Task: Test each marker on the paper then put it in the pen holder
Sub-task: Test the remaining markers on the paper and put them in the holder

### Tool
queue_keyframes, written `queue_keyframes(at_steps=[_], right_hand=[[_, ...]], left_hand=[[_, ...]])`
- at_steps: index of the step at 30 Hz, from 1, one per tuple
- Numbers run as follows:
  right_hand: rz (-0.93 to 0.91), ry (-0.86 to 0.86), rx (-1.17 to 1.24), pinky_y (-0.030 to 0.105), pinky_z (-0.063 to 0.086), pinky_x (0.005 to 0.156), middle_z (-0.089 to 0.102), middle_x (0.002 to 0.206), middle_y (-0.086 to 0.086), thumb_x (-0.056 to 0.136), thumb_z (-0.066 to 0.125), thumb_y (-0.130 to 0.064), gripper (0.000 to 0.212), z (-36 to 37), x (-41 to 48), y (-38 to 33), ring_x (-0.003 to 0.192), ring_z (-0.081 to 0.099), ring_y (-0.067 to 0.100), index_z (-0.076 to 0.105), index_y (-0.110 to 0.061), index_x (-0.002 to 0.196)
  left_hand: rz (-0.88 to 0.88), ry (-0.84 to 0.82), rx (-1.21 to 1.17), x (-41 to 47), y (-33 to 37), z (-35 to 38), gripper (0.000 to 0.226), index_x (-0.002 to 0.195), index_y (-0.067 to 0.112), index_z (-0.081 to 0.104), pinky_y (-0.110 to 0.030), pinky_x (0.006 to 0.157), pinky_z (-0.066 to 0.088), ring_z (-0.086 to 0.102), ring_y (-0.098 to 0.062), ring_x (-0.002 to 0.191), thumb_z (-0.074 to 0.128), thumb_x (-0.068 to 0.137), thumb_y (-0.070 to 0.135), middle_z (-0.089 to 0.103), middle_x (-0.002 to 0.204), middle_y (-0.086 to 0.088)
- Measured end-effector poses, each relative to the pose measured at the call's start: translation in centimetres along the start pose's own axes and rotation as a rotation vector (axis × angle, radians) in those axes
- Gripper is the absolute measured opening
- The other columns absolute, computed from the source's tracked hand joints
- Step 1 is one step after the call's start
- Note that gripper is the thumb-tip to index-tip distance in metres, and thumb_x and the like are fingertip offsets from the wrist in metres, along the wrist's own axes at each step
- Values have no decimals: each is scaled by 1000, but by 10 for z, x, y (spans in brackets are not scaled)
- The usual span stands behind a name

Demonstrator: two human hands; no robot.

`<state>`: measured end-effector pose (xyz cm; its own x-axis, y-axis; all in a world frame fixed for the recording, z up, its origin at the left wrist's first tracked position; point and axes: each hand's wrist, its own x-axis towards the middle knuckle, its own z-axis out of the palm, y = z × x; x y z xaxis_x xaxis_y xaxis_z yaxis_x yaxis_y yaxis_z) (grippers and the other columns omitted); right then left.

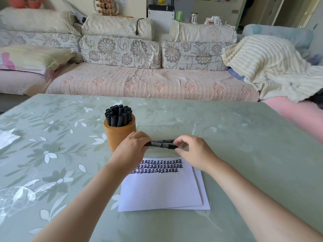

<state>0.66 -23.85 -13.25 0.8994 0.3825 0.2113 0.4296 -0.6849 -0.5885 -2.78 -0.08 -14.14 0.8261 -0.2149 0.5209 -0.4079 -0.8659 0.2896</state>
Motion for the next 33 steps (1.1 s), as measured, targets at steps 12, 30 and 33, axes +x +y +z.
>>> queue_keyframes(at_steps=[12,30,33], right_hand=[[177,80,749,31,52,64,66,73,0,85,73,-6,13,-17,-12,-23,61,61,17,69,-15,95],[124,-337,18,30,42,65,59,85,-5,97,48,-31,10,-19,-23,-31,75,55,18,57,-27,95],[47,-376,16,29,37,60,55,73,-5,98,55,-37,19,-20,-27,-34,63,47,12,57,-27,81]], left_hand=[[-127,5,-234,-12,25,-19,13,106,18,65,-9,67,35,50,1,78,58,94,17,54,84,16],[65,-13,-106,-17,43,-21,38,133,27,51,-21,82,48,53,-4,106,54,95,32,52,120,13],[156,-57,-54,-21,46,-13,32,124,27,60,-25,74,50,57,-9,100,62,92,26,59,112,12]])
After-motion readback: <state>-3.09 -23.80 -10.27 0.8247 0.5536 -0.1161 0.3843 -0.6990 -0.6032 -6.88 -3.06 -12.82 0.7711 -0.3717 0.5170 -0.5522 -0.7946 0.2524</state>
